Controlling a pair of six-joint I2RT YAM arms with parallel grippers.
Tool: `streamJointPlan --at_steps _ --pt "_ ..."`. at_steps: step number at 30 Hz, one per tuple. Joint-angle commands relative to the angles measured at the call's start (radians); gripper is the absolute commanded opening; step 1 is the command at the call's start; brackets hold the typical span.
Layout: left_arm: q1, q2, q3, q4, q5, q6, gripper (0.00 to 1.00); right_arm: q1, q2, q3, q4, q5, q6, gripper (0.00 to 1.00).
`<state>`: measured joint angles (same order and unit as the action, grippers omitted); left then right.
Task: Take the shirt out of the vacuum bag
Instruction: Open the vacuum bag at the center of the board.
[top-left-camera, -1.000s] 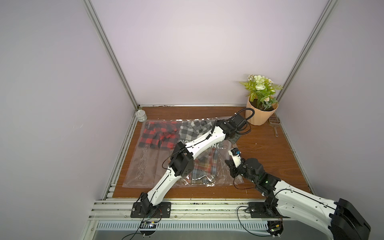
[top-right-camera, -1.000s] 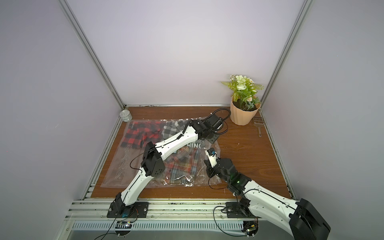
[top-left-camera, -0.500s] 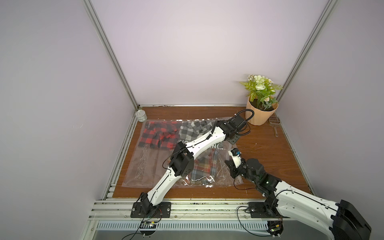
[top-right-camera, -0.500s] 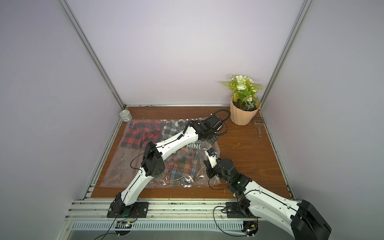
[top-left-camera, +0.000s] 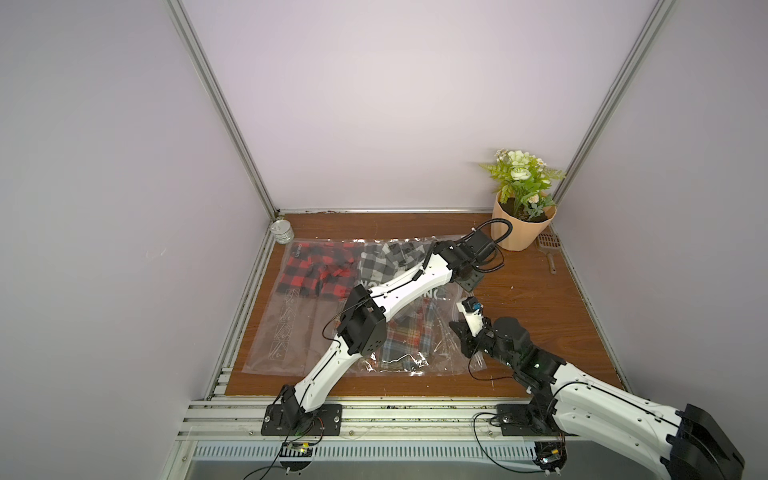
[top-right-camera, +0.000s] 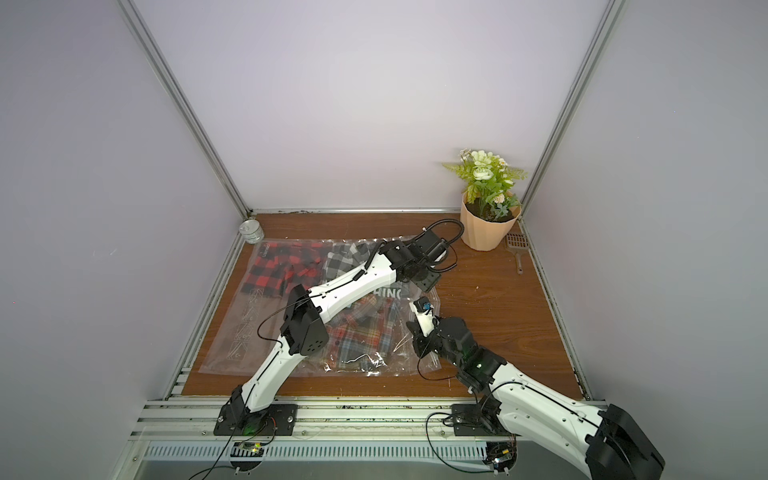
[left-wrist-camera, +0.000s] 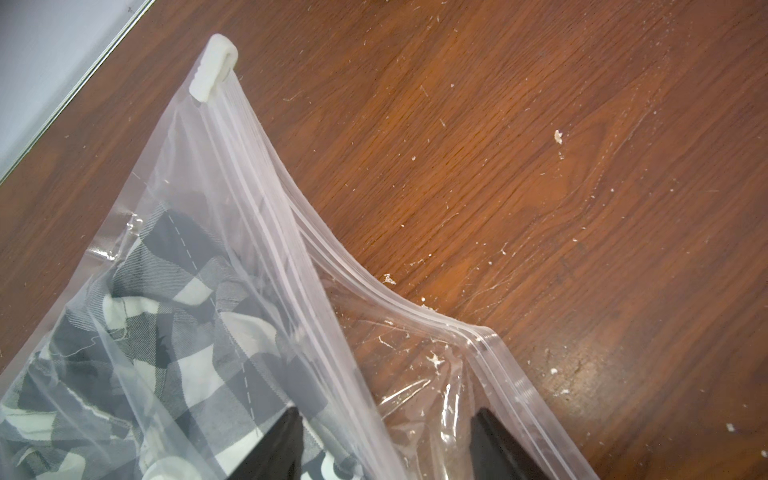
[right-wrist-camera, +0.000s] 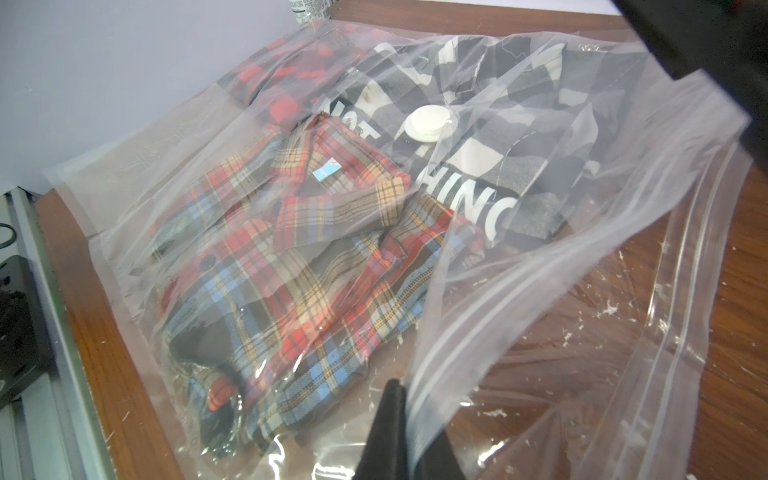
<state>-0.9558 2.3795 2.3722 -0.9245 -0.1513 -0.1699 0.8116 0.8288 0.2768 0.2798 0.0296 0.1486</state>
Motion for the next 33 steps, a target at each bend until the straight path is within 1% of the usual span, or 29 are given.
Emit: streamJointPlan --at_steps 1,4,7,10,14,19,24,26,29,33 --pt "-0.011 -0.004 0.028 -0.034 -0.018 -0.017 0.66 0.008 0.009 0.043 0.023 -0.035 -0.006 0.08" --pt "-0.012 0.007 0.020 -0.039 -0.054 -0.020 0.65 0.010 0.010 0.047 0.029 -0.043 -0.003 0.08" --pt "-0.012 0.016 0.019 -0.039 -0.063 -0.020 0.61 0.012 0.013 0.054 0.033 -0.054 -0.007 0.08" --pt "-0.013 0.019 0.006 -0.039 -0.095 -0.016 0.50 0.014 0.017 0.059 0.030 -0.056 -0.007 0.08" --pt "-0.014 0.025 -0.012 -0.037 -0.104 -0.005 0.46 0.018 0.017 0.061 0.029 -0.057 -0.006 0.08" --pt "-0.013 0.021 -0.026 -0.038 -0.123 0.000 0.29 0.023 0.017 0.068 0.024 -0.055 -0.006 0.08" --pt "-0.014 0.009 -0.044 -0.038 -0.149 0.004 0.24 0.028 0.009 0.072 0.016 -0.048 -0.007 0.08" --pt "-0.013 0.007 -0.051 -0.038 -0.152 0.004 0.20 0.027 0.005 0.076 0.019 -0.048 -0.006 0.08" --pt "-0.014 0.004 -0.061 -0.037 -0.168 0.003 0.18 0.027 0.006 0.080 0.019 -0.055 -0.004 0.08" --pt "-0.014 -0.015 -0.072 -0.037 -0.203 0.013 0.03 0.027 0.006 0.090 0.013 -0.056 -0.006 0.09"
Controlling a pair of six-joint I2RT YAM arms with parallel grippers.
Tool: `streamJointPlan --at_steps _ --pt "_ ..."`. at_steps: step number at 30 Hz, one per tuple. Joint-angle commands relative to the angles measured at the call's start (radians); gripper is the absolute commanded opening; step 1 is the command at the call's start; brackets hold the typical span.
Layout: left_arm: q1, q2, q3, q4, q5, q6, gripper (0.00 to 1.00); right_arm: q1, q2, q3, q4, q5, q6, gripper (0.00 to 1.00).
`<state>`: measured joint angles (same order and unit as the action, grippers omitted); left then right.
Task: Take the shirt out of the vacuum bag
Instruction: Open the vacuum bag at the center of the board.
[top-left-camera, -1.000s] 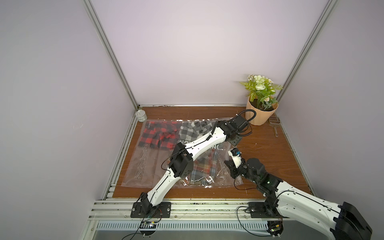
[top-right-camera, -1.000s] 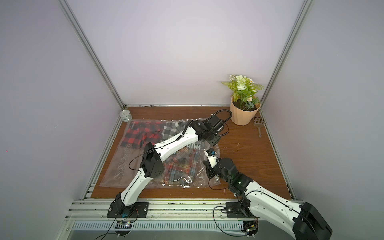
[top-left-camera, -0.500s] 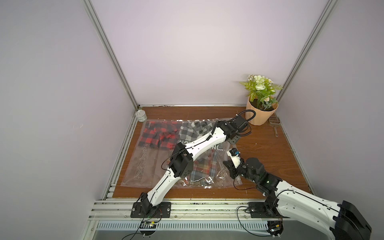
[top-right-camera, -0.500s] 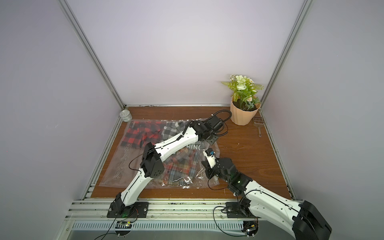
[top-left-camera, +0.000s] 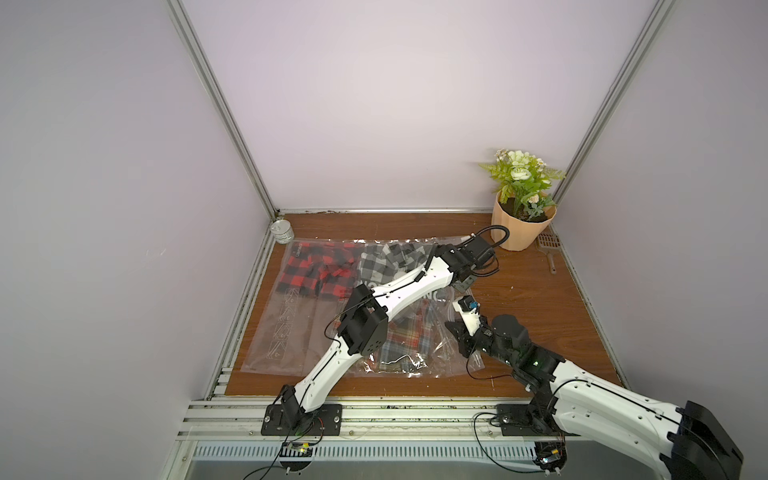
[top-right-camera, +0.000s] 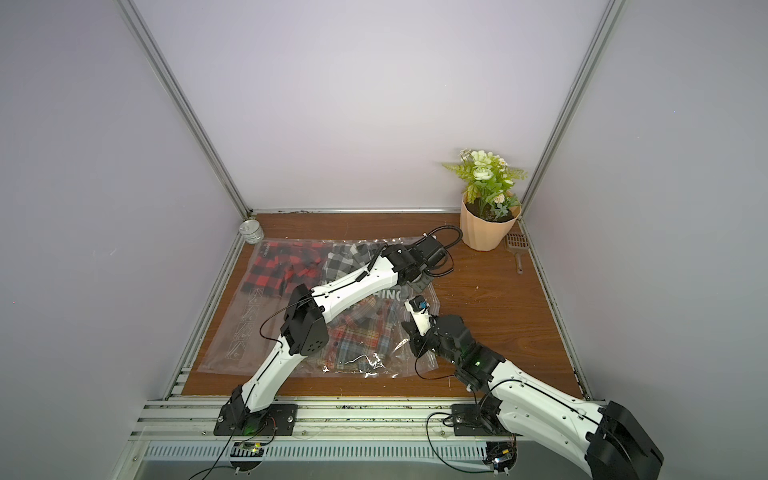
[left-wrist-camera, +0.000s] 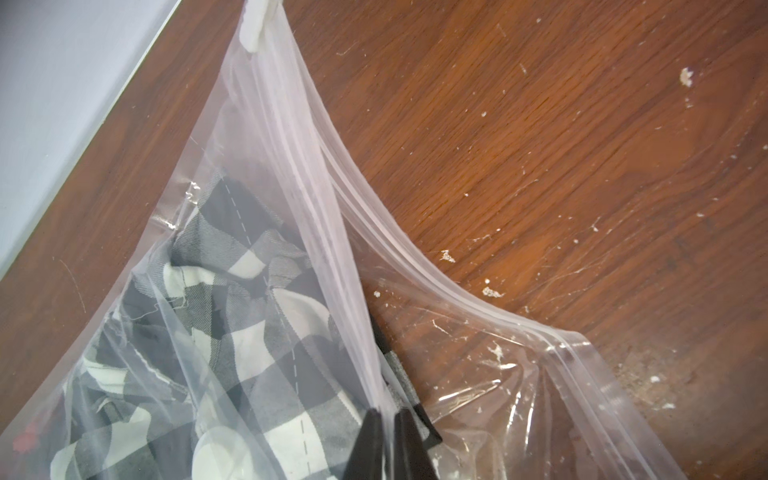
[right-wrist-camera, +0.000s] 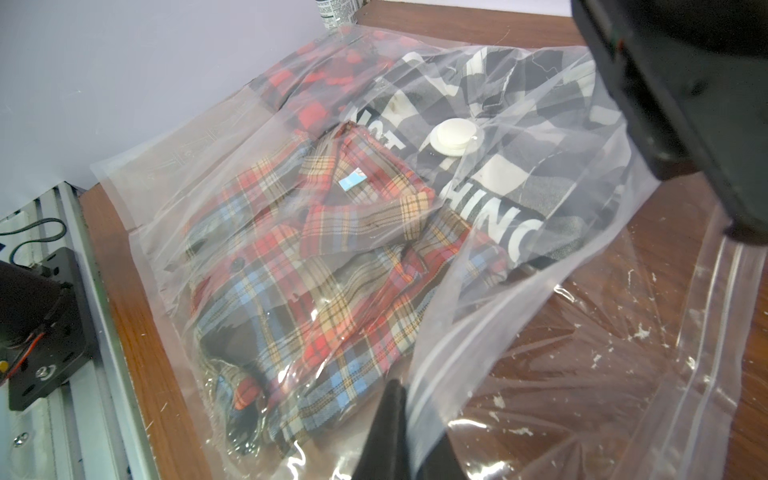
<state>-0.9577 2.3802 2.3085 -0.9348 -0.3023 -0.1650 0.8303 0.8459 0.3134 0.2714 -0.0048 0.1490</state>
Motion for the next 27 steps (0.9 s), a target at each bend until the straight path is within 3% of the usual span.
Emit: streamJointPlan --at_steps 1,3,5,9,12,15,27 --pt "-0.012 -0.023 -0.009 -0.027 -0.060 0.009 0.01 0.009 -0.015 0.052 0.022 -0.017 -0.005 0.09" --pt "-0.012 -0.038 -0.012 -0.026 -0.067 0.010 0.01 0.009 -0.024 0.050 0.022 -0.012 -0.004 0.12" --pt "-0.012 -0.056 -0.015 -0.026 -0.078 0.012 0.01 0.009 -0.037 0.043 0.021 -0.004 0.001 0.21" --pt "-0.012 -0.089 -0.016 -0.026 -0.117 0.003 0.01 0.009 -0.083 0.002 0.059 0.016 0.035 0.61" --pt "-0.012 -0.116 -0.019 -0.024 -0.137 -0.007 0.01 0.007 -0.132 -0.022 0.071 0.052 0.059 0.76" --pt "-0.006 -0.141 -0.028 -0.023 -0.099 -0.020 0.00 -0.004 -0.173 -0.037 0.063 0.061 0.081 0.82" --pt "0.025 -0.168 -0.062 -0.022 -0.035 -0.053 0.01 -0.094 -0.356 -0.031 -0.032 0.004 0.181 0.90"
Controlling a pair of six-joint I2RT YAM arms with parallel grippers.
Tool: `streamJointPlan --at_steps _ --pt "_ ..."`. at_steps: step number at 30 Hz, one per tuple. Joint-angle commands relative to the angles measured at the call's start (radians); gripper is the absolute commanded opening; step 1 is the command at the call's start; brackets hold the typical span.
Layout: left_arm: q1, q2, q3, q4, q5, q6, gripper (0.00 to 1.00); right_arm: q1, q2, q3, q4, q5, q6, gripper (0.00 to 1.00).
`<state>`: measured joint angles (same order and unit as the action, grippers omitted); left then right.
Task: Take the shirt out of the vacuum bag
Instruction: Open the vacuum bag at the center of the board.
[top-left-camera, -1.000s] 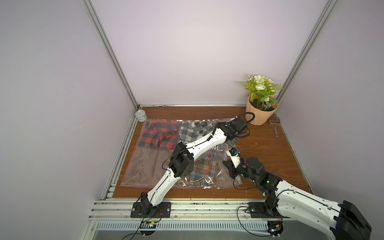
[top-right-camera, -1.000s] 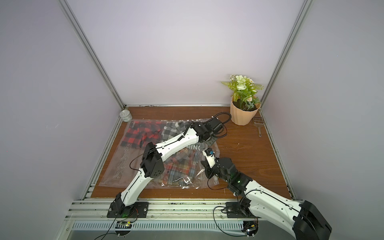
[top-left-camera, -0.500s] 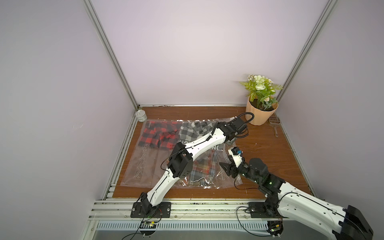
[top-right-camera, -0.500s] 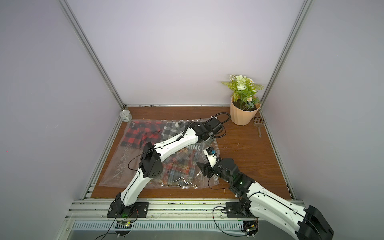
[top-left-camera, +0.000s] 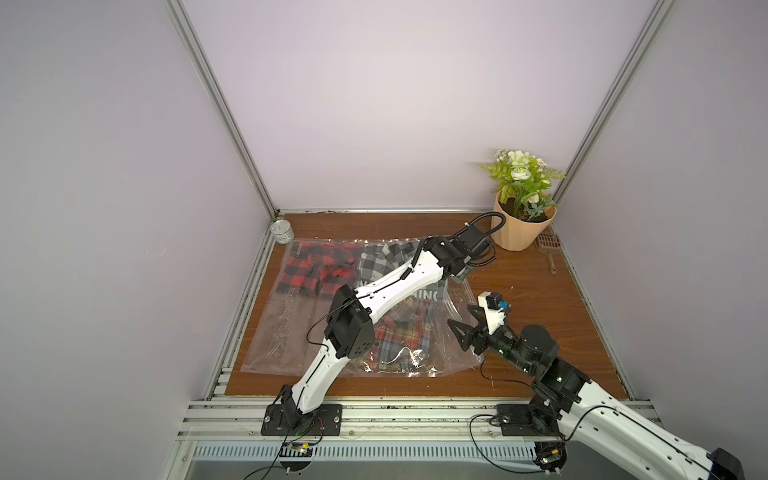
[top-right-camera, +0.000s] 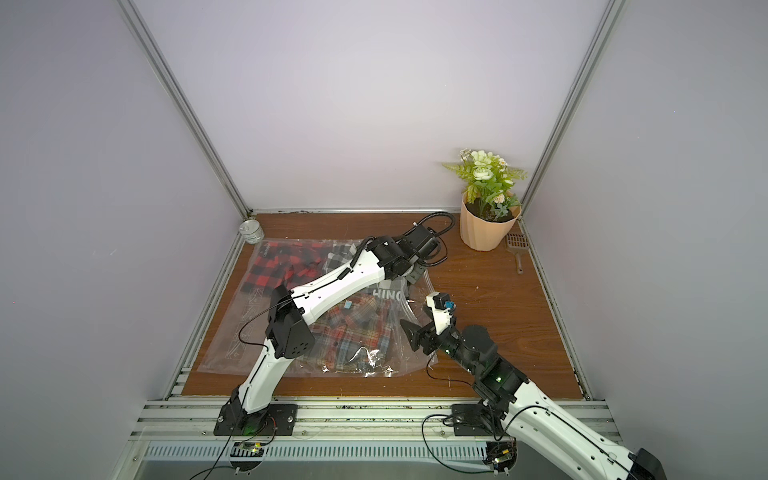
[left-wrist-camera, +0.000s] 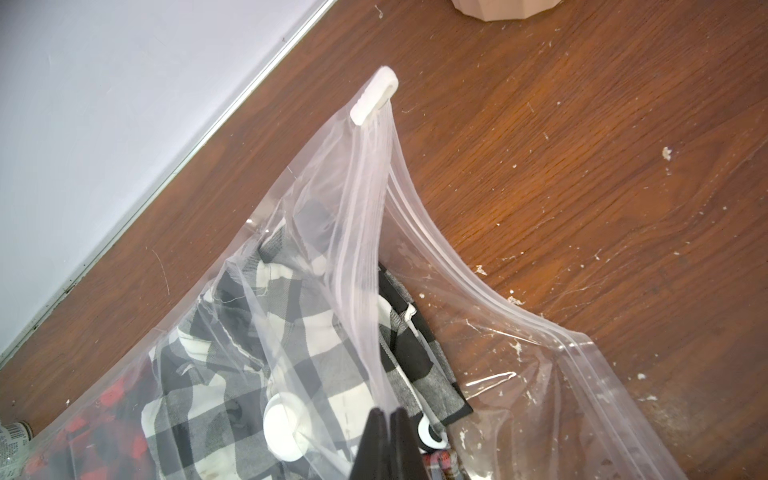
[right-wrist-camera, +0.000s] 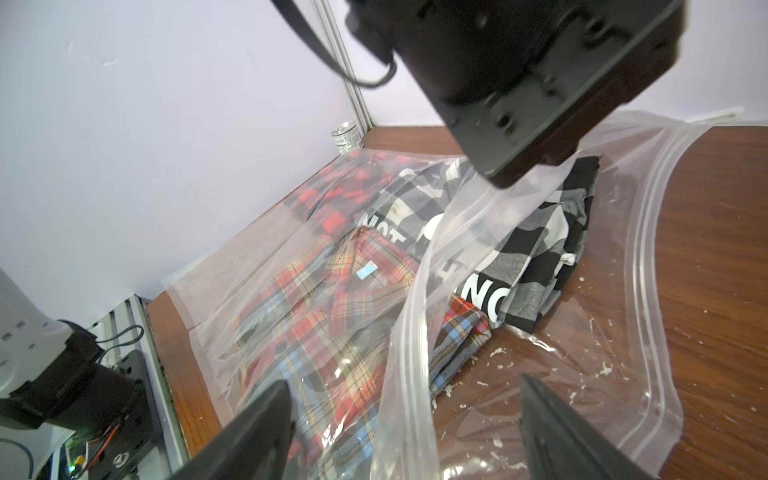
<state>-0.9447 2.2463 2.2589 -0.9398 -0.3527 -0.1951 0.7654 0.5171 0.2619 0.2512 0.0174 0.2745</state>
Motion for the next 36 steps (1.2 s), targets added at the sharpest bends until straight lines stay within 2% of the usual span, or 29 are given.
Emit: streamJointPlan --at_steps 1,6,9,15,19,25,36 --pt "0.012 -0.038 -0.021 -0.018 0.015 -0.025 0.01 -0.048 -0.029 0.026 -0.009 -0.026 0.076 0.90" --pt "0.015 -0.075 -0.069 -0.015 0.005 -0.046 0.01 -0.150 0.030 0.062 -0.006 -0.049 0.205 0.89" --pt "0.019 -0.091 -0.083 -0.015 0.014 -0.056 0.00 -0.228 0.083 0.065 0.041 -0.117 0.276 0.89" --pt "0.026 -0.127 -0.120 -0.011 0.040 -0.074 0.00 -0.323 0.266 0.097 0.129 -0.221 0.354 0.86" --pt "0.026 -0.154 -0.149 0.003 0.062 -0.087 0.01 -0.335 0.429 0.166 0.189 -0.312 0.358 0.82" --pt "0.024 -0.184 -0.199 0.030 0.073 -0.100 0.01 -0.348 0.609 0.256 0.217 -0.357 0.367 0.82" --pt "0.029 -0.221 -0.217 0.054 0.100 -0.113 0.00 -0.353 0.799 0.321 0.234 -0.409 0.399 0.80"
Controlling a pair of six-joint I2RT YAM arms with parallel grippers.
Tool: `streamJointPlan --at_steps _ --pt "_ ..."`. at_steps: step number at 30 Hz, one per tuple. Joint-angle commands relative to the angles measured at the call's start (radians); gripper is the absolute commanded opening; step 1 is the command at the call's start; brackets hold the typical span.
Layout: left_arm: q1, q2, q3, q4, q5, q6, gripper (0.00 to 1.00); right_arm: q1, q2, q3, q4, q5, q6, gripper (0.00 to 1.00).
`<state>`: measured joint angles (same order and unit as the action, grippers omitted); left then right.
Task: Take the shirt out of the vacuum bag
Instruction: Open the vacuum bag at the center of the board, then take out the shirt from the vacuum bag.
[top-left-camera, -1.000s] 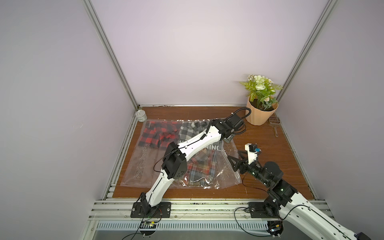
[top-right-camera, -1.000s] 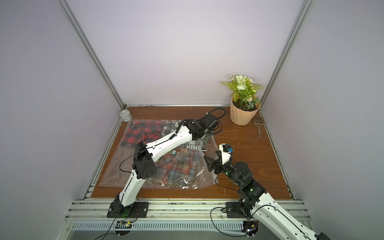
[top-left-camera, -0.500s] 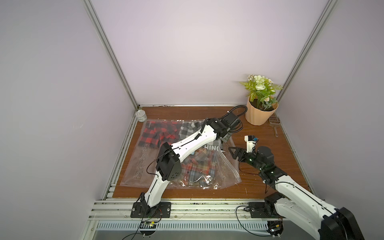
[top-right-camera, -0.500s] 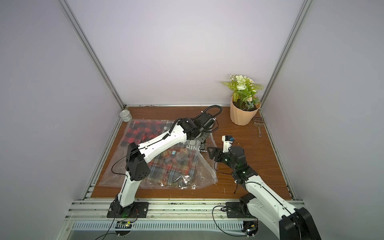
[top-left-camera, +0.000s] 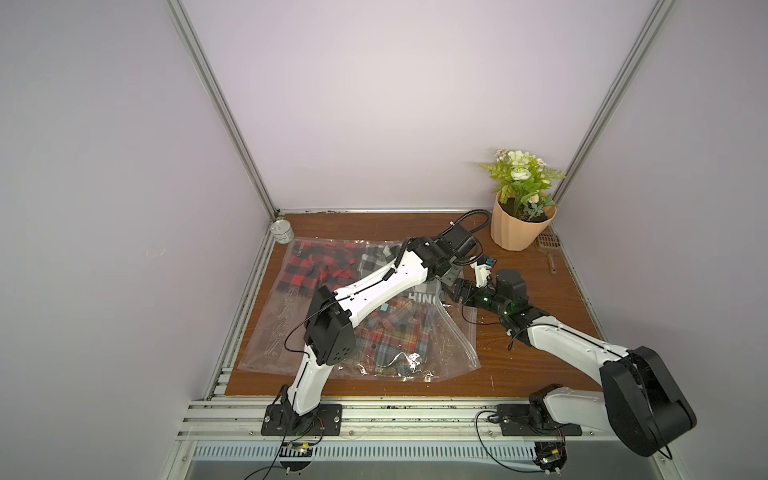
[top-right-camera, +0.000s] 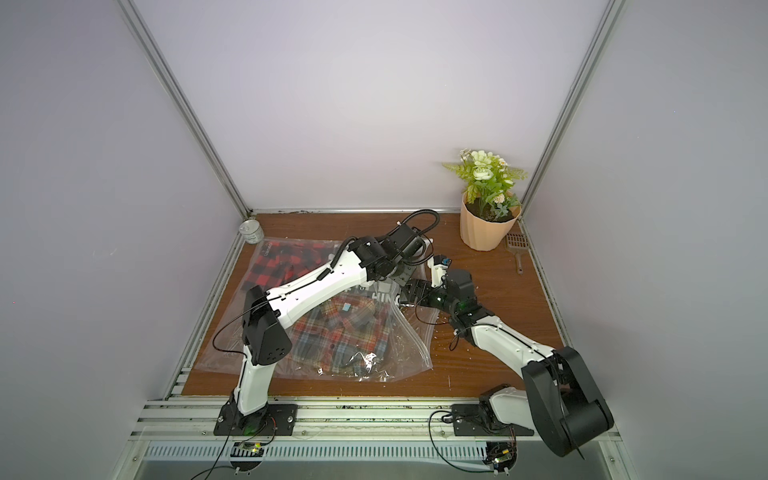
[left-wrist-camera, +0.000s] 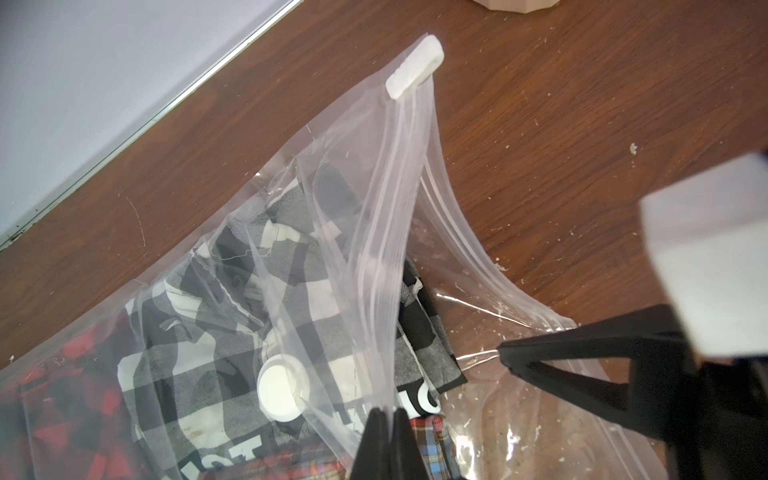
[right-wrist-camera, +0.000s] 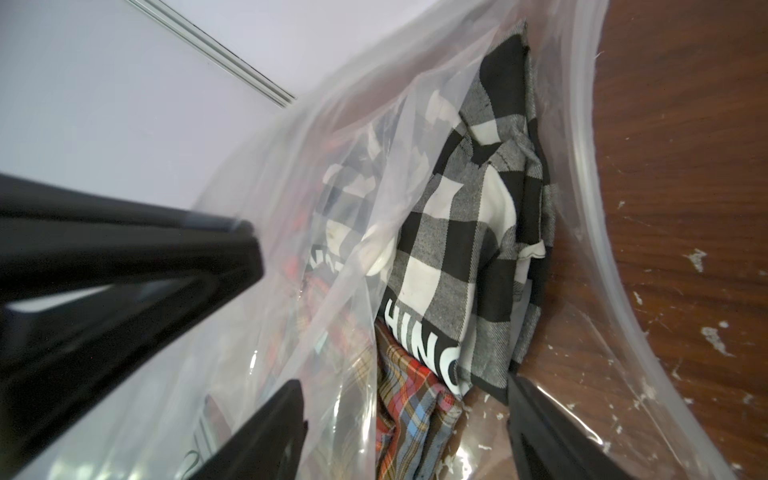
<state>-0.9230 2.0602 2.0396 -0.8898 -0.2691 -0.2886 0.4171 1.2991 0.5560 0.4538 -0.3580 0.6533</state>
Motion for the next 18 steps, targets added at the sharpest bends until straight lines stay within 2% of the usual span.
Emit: streamJointPlan --at_steps 1,18 --pt "0.007 -0.036 0.001 0.005 0.022 -0.020 0.01 -0.004 0.031 0.023 0.049 -0.041 0.025 0.81" --pt "0.009 -0.078 0.005 0.012 0.079 -0.009 0.00 -0.014 0.245 0.006 0.210 -0.095 0.012 0.87"
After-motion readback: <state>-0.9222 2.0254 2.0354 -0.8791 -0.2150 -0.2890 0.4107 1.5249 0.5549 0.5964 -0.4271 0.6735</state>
